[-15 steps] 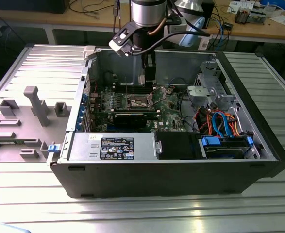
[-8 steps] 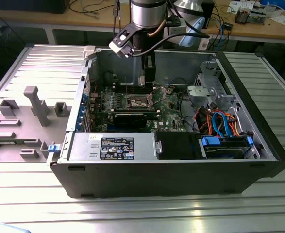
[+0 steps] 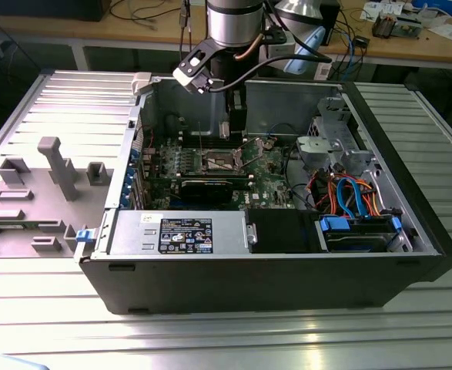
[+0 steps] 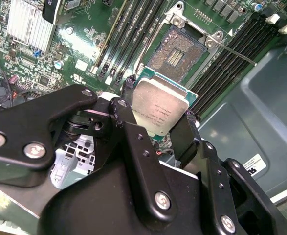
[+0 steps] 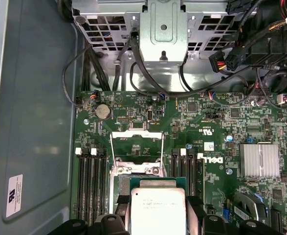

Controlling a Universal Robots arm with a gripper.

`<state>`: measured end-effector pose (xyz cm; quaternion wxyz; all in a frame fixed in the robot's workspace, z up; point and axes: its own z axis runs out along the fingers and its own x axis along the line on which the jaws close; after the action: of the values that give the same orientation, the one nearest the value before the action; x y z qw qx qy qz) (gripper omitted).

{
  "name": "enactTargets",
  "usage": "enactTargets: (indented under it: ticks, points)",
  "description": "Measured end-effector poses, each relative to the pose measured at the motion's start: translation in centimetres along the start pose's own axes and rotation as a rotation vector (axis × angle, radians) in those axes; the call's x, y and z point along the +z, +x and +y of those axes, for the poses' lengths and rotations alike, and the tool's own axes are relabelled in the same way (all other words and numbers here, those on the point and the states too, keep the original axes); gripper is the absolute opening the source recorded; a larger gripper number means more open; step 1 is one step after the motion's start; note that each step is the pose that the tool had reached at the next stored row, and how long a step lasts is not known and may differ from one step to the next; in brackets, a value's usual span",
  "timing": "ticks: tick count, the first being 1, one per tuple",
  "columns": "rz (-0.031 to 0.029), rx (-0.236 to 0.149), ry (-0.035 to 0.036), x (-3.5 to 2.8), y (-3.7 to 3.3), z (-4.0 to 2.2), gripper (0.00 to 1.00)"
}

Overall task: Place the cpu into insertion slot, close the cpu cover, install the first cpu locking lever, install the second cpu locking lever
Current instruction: 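Place the cpu into insertion slot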

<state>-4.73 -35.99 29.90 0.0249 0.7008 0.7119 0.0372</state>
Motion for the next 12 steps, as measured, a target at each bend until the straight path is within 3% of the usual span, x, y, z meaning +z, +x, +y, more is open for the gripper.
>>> enactTargets:
  ticks: [12]
  points:
    - [0.0, 0.0, 0.0001, 0.06, 0.0, 0.0, 0.54]
